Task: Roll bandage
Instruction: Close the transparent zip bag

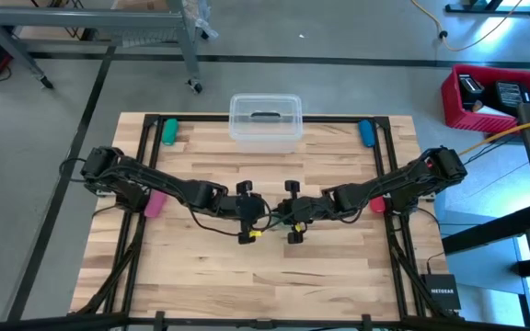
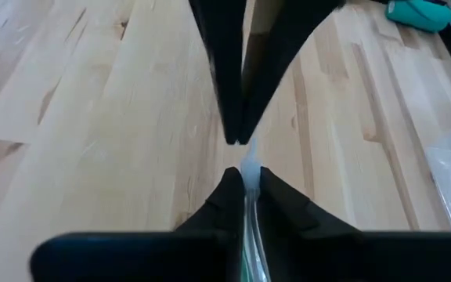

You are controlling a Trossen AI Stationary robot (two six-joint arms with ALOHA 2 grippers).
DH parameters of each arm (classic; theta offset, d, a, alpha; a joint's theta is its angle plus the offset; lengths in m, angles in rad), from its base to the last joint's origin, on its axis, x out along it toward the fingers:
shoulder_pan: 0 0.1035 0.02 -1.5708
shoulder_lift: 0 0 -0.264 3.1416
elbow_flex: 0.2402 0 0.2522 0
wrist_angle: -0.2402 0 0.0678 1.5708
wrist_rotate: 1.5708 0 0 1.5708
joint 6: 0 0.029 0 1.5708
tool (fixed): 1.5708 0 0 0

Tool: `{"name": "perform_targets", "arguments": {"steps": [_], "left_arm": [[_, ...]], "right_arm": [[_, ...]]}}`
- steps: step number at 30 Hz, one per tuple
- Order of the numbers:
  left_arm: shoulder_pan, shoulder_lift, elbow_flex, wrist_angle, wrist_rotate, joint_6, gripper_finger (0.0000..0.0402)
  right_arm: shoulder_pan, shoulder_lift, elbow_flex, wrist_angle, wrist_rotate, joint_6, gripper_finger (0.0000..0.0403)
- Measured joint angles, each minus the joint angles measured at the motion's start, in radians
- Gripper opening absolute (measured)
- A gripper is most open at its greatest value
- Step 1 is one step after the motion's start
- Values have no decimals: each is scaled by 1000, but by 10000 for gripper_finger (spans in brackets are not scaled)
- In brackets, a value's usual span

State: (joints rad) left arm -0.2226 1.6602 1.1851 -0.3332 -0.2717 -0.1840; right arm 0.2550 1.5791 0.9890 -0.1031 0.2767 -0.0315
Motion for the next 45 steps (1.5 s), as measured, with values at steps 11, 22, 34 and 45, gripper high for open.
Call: {"name": "perform_targets", "arguments": {"steps": [11, 22, 34, 45], "left_arm": [[1, -1, -2, 60, -74, -18, 65], [-1, -9, -1, 22, -17, -18, 74], [4, -9, 0, 55, -34, 8, 73], [5, -8, 0, 103, -16, 20, 72]], "right_arm": [[2, 0, 0, -8, -8, -3, 25], [0, -1, 0, 2, 5, -3, 31], [0, 0, 0, -2, 1, -3, 32], [0, 0, 1, -3, 0, -4, 33]]}}
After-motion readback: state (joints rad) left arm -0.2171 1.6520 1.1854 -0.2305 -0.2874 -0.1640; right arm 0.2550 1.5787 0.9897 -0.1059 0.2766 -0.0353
